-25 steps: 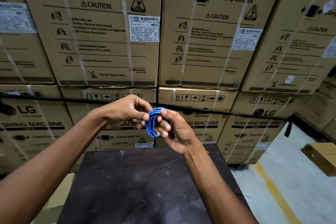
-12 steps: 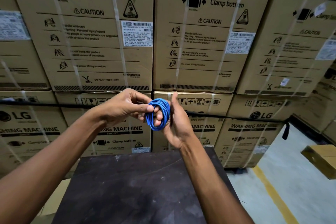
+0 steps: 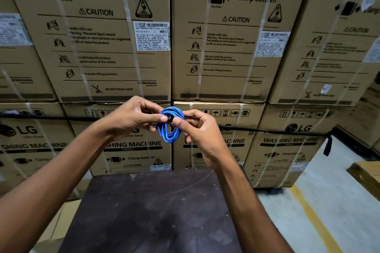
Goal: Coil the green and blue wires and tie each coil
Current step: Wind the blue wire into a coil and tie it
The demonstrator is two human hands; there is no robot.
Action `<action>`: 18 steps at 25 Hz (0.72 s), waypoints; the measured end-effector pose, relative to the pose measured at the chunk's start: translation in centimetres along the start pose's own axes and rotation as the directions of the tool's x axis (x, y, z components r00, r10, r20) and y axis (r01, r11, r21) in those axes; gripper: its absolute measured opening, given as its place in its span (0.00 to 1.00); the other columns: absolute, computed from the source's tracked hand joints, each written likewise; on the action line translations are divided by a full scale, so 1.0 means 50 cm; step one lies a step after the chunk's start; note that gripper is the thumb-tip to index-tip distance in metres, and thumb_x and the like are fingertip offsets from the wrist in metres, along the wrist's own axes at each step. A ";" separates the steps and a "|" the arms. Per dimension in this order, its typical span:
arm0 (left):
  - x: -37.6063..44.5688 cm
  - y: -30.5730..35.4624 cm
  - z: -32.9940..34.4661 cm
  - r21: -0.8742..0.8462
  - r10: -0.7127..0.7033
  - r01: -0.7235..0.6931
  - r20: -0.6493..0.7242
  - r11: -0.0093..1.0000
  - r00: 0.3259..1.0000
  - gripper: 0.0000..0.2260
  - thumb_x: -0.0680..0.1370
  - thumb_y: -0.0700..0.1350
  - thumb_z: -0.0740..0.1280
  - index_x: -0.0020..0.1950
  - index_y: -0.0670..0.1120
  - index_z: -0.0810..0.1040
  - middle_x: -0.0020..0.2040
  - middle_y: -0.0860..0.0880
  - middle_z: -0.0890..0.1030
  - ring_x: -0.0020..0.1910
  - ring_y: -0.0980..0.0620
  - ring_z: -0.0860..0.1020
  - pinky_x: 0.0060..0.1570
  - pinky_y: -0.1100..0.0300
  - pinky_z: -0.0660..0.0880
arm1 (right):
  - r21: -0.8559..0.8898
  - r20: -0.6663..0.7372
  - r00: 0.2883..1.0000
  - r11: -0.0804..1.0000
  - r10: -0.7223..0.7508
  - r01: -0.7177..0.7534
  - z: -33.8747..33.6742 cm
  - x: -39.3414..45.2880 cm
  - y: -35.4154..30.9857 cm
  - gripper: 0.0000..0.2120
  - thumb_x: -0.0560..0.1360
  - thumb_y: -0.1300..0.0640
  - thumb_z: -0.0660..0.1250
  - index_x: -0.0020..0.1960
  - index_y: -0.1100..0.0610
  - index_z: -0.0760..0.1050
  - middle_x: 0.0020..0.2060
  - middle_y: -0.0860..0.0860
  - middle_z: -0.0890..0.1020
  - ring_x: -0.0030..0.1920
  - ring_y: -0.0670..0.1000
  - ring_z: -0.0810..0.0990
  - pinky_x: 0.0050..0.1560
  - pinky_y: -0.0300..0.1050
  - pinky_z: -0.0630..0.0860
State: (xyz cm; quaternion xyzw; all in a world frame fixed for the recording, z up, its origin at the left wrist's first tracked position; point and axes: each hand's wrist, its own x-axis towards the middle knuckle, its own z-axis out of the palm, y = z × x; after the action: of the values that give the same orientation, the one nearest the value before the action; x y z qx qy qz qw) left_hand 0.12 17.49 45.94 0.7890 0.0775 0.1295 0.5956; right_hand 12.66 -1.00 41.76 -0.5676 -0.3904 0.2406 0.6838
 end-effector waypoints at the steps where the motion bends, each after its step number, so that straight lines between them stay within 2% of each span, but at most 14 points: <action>1: 0.001 -0.003 0.001 0.010 -0.003 0.003 0.002 1.000 1.000 0.11 0.72 0.42 0.76 0.53 0.40 0.87 0.45 0.40 0.86 0.39 0.52 0.81 0.36 0.66 0.78 | -0.039 0.002 1.000 0.999 -0.018 0.018 -0.005 0.000 0.001 0.11 0.76 0.57 0.75 0.55 0.60 0.81 0.45 0.57 0.88 0.39 0.46 0.82 0.35 0.40 0.73; 3: 0.003 -0.006 0.007 0.012 -0.014 0.014 0.001 1.000 1.000 0.11 0.72 0.42 0.76 0.53 0.39 0.86 0.45 0.39 0.85 0.40 0.50 0.80 0.36 0.65 0.78 | -0.100 -0.031 0.997 0.993 -0.068 0.065 -0.008 0.001 0.006 0.08 0.76 0.60 0.74 0.55 0.60 0.82 0.44 0.58 0.88 0.39 0.48 0.84 0.36 0.41 0.76; 6: 0.005 0.001 0.014 0.023 -0.065 0.064 0.054 0.998 0.996 0.10 0.73 0.41 0.75 0.52 0.38 0.86 0.43 0.40 0.83 0.38 0.50 0.78 0.36 0.65 0.77 | -0.140 -0.095 0.986 0.982 -0.139 0.125 -0.004 0.001 0.024 0.07 0.76 0.60 0.73 0.53 0.59 0.83 0.43 0.55 0.88 0.44 0.54 0.87 0.43 0.50 0.83; 10: 0.012 0.009 0.024 0.126 -0.119 0.105 0.111 0.986 0.987 0.08 0.75 0.40 0.75 0.51 0.38 0.86 0.41 0.41 0.83 0.36 0.52 0.79 0.36 0.66 0.78 | -0.194 -0.155 0.971 0.970 -0.180 0.148 -0.010 -0.001 0.046 0.07 0.75 0.59 0.75 0.53 0.57 0.84 0.44 0.52 0.88 0.44 0.50 0.87 0.43 0.51 0.84; 14: 0.028 0.016 0.045 0.144 -0.085 0.063 0.147 0.988 0.985 0.06 0.76 0.42 0.74 0.49 0.41 0.86 0.39 0.43 0.82 0.34 0.53 0.76 0.33 0.65 0.77 | -0.247 -0.188 0.956 0.953 -0.225 0.175 -0.020 0.010 0.050 0.07 0.74 0.59 0.75 0.52 0.57 0.84 0.44 0.50 0.88 0.46 0.49 0.87 0.47 0.58 0.85; 16: 0.040 0.019 0.049 0.232 -0.045 0.015 0.124 0.973 0.991 0.05 0.77 0.45 0.74 0.50 0.45 0.86 0.37 0.47 0.81 0.32 0.54 0.74 0.30 0.63 0.75 | -0.266 -0.205 0.948 0.946 -0.244 0.186 -0.028 0.019 0.052 0.07 0.74 0.60 0.75 0.52 0.58 0.84 0.45 0.50 0.88 0.46 0.48 0.87 0.49 0.57 0.85; 18: 0.052 0.016 0.058 0.344 0.004 -0.040 0.105 0.938 0.994 0.05 0.78 0.49 0.73 0.49 0.49 0.86 0.34 0.47 0.77 0.29 0.53 0.70 0.26 0.61 0.70 | -0.269 -0.217 0.943 0.944 -0.253 0.191 -0.042 0.028 0.057 0.07 0.75 0.62 0.75 0.53 0.60 0.84 0.45 0.51 0.88 0.46 0.48 0.87 0.50 0.55 0.85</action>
State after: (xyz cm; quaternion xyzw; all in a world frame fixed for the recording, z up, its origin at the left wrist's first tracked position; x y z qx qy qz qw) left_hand 3.47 15.32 46.24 0.8877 0.0595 0.0795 0.4496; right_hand 15.49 -0.49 39.27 -0.6249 -0.3903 0.0385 0.6751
